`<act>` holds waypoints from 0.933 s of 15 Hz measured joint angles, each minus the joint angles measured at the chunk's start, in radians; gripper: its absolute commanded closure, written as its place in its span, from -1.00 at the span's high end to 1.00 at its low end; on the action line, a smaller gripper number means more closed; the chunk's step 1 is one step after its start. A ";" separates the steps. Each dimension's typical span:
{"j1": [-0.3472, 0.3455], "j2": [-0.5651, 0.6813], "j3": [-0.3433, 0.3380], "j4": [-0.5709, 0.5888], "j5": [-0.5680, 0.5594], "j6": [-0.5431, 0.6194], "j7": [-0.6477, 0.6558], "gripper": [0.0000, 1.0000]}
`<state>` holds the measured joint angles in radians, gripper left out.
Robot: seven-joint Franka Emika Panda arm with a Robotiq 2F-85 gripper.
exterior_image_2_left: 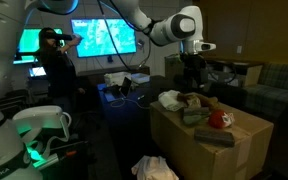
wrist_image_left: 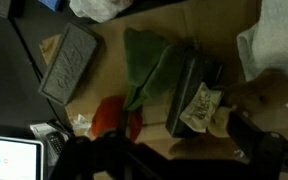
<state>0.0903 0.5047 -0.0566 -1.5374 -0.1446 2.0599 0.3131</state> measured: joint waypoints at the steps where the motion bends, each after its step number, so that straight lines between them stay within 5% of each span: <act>1: 0.000 -0.046 0.003 -0.036 0.001 -0.043 -0.023 0.99; 6: 0.000 -0.307 0.021 -0.258 0.020 -0.208 -0.111 1.00; 14: -0.002 -0.753 0.043 -0.670 0.143 -0.236 -0.129 1.00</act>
<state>0.0885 -0.2488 -0.0135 -2.2070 -0.0014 1.8239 0.1840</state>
